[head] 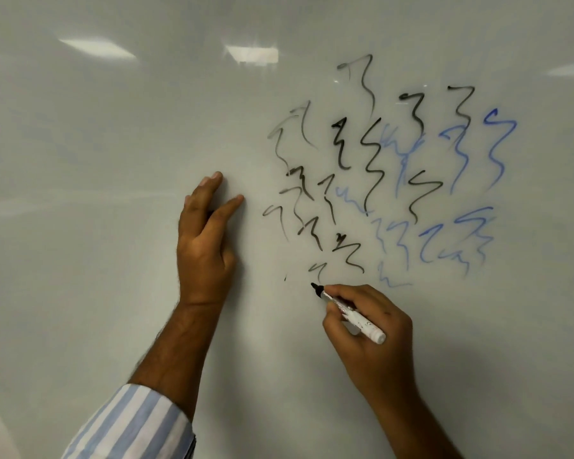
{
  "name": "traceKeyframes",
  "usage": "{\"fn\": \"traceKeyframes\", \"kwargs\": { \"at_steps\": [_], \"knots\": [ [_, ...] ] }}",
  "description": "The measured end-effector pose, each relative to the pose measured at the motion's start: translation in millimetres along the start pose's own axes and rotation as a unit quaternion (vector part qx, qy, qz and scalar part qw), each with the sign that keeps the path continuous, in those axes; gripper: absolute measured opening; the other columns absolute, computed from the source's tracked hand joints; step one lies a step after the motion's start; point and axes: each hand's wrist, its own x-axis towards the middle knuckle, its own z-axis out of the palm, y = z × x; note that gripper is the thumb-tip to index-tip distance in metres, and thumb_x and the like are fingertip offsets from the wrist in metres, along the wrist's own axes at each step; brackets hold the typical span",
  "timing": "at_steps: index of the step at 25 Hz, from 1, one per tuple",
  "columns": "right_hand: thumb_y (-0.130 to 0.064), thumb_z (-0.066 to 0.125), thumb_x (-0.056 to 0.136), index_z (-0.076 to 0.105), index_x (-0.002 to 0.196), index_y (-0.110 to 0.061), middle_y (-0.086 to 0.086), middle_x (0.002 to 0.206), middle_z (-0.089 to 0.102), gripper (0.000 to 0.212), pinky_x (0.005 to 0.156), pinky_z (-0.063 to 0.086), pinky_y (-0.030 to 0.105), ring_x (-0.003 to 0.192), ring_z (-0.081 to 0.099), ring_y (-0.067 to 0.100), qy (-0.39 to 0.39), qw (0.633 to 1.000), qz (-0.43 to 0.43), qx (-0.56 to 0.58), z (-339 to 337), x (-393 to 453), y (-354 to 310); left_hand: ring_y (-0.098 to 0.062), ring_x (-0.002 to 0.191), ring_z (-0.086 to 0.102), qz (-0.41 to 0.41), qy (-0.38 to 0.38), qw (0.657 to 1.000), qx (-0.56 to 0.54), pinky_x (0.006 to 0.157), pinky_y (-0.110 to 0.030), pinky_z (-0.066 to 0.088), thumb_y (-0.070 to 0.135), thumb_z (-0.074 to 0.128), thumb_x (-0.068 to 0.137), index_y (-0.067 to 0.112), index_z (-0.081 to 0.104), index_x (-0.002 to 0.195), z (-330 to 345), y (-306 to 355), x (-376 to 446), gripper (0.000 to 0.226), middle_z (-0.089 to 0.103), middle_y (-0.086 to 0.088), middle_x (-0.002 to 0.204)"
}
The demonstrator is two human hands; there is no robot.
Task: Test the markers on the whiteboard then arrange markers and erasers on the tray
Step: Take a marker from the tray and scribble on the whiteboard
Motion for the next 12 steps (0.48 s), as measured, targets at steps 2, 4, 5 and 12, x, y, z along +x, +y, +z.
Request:
{"fn": "traceKeyframes", "kwargs": {
  "at_steps": [2,4,5,12],
  "knots": [
    [-0.011,0.075,0.088,0.08,0.105,-0.01,-0.008,0.096,0.077,0.018,0.076,0.058,0.019,0.087,0.074,0.01,-0.011,1.0,-0.01,0.001,-4,0,-1,-0.029,0.14,0.055,-0.043,0.019,0.997,-0.057,0.114,-0.047,0.049,-0.016,0.055,0.098,-0.002,0.074,0.119,-4,17,-18,0.032,0.058,-0.018,0.148],
    [-0.011,0.074,0.088,0.08,0.105,-0.011,-0.009,0.097,0.077,0.018,0.076,0.059,0.02,0.088,0.075,0.012,-0.025,1.0,0.002,0.013,-11,-5,-1,-0.023,0.128,0.064,-0.116,0.014,0.984,-0.135,0.102,-0.04,0.057,-0.007,0.07,0.096,0.0,0.076,0.111,-10,44,-45,0.017,0.064,-0.012,0.137],
    [-0.01,0.074,0.088,0.081,0.105,-0.012,-0.011,0.098,0.078,0.019,0.076,0.06,0.021,0.089,0.076,0.012,-0.034,0.999,0.023,0.035,-15,-11,-2,-0.023,0.124,0.067,-0.168,0.004,0.97,-0.175,0.099,-0.038,0.059,-0.003,0.075,0.093,0.004,0.076,0.108,-13,60,-60,0.016,0.066,-0.008,0.132],
    [-0.028,0.071,0.09,0.082,0.103,-0.021,-0.007,0.098,0.082,0.018,0.079,0.067,0.044,0.091,0.079,0.025,-0.074,0.963,0.206,0.16,-37,-65,-5,-0.028,0.094,0.08,-0.495,-0.104,0.78,-0.368,0.088,-0.037,0.066,0.0,0.071,0.095,0.007,0.069,0.115,-21,122,-140,0.021,0.081,-0.005,0.103]
  ]
}}
